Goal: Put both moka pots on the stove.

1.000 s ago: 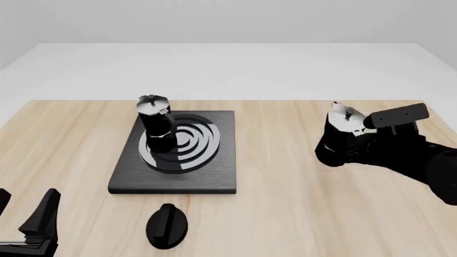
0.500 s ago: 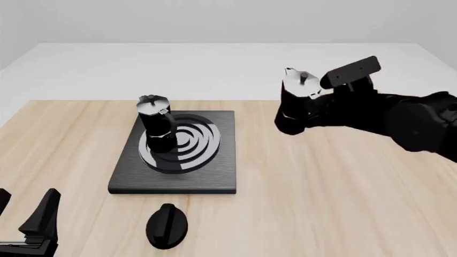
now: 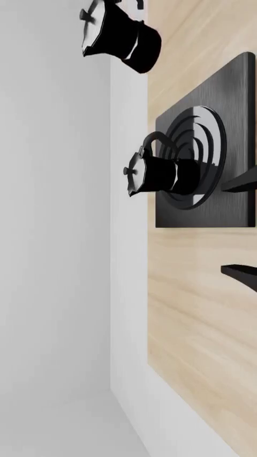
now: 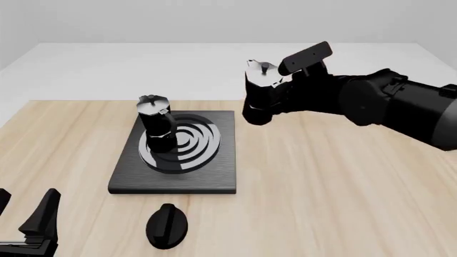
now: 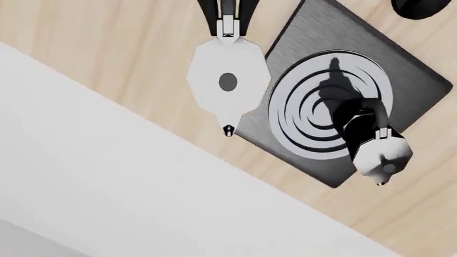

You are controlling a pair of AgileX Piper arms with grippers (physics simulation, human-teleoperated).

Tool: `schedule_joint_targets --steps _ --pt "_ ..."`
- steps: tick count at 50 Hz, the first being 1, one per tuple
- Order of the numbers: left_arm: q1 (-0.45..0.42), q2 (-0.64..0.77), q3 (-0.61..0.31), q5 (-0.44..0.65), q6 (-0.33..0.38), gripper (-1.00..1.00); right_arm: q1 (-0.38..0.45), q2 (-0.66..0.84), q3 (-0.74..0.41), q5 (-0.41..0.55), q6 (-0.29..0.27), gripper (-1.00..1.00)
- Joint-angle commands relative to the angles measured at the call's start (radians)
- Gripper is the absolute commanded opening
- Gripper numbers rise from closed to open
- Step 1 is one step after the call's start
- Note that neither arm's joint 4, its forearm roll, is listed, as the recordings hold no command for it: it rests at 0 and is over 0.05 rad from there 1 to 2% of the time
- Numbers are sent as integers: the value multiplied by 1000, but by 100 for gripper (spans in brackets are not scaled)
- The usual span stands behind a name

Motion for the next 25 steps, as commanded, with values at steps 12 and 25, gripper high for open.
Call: schedule_joint_targets --steps 12,25 --pt "0 0 0 0 0 100 63 126 -188 4 27 -100" --pt "0 0 0 0 0 100 68 196 -267 15 43 -100"
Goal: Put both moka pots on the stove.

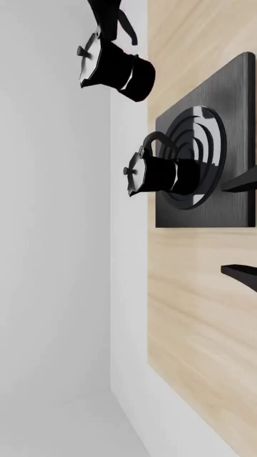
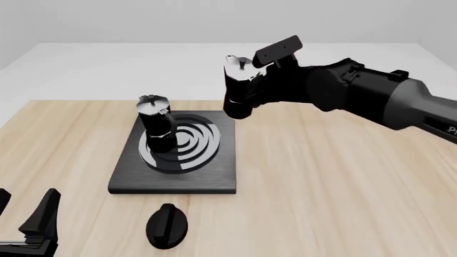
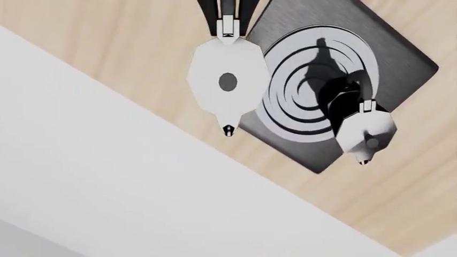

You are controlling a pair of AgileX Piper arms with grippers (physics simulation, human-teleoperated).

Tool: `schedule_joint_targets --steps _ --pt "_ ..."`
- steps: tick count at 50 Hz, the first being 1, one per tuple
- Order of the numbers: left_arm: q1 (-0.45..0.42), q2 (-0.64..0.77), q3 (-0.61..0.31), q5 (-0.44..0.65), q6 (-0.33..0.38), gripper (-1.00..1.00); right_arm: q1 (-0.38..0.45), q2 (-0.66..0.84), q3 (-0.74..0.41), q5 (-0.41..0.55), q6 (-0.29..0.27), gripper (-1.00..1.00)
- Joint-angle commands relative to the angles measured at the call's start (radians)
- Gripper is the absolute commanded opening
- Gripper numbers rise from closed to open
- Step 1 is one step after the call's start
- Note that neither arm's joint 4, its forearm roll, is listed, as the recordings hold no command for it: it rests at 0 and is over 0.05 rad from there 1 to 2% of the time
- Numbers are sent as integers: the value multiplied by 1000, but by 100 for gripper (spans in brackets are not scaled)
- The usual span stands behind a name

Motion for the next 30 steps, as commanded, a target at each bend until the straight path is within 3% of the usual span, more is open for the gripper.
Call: schedule_joint_targets --steps 1,30 --pt "0 0 0 0 0 100 13 43 -102 5 21 -100" --pt "0 0 0 0 0 100 88 118 -169 6 38 -100"
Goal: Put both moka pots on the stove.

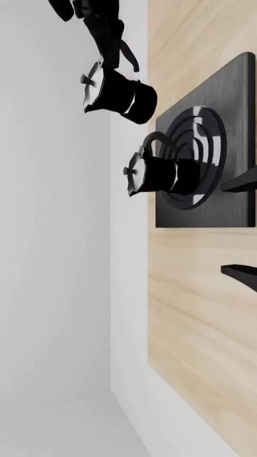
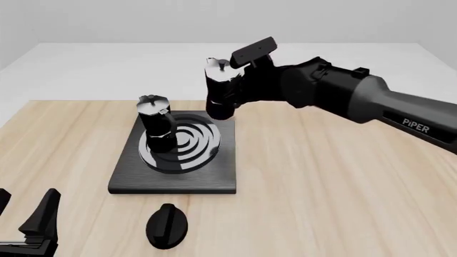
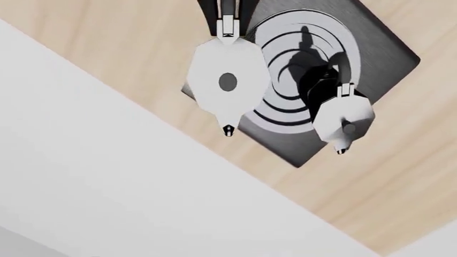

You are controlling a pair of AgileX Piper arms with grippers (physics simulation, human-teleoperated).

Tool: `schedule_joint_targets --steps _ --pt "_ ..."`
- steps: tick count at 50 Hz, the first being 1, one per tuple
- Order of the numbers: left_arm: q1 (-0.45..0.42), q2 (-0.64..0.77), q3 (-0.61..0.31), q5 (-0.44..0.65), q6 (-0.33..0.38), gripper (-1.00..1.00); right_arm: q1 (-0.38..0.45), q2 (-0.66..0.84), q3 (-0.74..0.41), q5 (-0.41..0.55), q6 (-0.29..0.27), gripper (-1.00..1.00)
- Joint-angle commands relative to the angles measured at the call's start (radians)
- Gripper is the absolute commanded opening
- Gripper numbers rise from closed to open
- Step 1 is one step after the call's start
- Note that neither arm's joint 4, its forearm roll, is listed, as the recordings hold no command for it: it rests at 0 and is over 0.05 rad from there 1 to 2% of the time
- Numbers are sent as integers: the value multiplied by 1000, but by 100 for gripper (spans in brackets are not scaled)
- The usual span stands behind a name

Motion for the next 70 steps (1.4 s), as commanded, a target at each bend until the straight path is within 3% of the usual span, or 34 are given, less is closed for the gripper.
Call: schedule_joint_targets --steps 1,17,39,70 --pt "0 0 0 0 0 100 30 4 -45 -15 18 -100" --pt "0 0 0 0 0 100 47 48 -61 -33 20 -100" --pt "0 0 0 0 0 100 55 115 -129 -5 -26 -100" --pt "0 0 0 0 0 100 76 152 -100 -44 0 -100"
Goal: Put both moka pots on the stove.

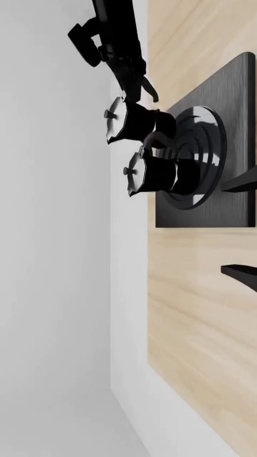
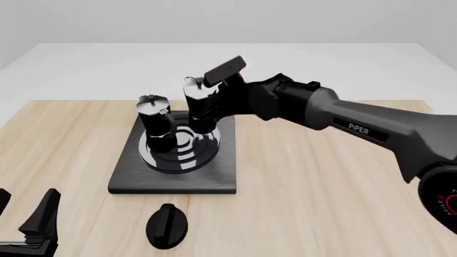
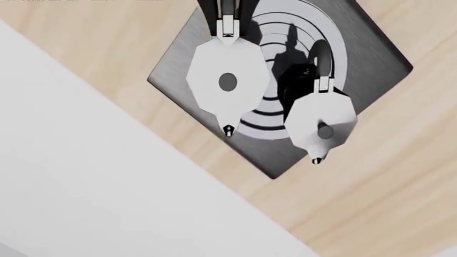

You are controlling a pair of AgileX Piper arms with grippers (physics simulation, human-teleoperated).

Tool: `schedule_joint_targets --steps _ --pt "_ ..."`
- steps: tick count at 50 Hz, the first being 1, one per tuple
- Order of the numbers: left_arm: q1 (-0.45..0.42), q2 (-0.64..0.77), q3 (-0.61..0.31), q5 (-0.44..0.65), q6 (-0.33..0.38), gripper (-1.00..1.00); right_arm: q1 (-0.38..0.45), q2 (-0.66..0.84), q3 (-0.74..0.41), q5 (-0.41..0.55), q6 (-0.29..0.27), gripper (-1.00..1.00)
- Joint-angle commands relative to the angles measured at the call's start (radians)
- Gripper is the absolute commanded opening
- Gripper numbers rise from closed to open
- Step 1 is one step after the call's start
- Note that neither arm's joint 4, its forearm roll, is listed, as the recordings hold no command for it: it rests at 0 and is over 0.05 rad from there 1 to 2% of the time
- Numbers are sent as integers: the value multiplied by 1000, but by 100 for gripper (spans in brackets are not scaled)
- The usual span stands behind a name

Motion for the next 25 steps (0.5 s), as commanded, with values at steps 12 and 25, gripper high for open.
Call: schedule_joint_targets --steps 12,25 --pt "0 0 0 0 0 100 5 9 11 -48 34 -100" --pt "0 0 0 0 0 100 4 19 18 -49 42 -100"
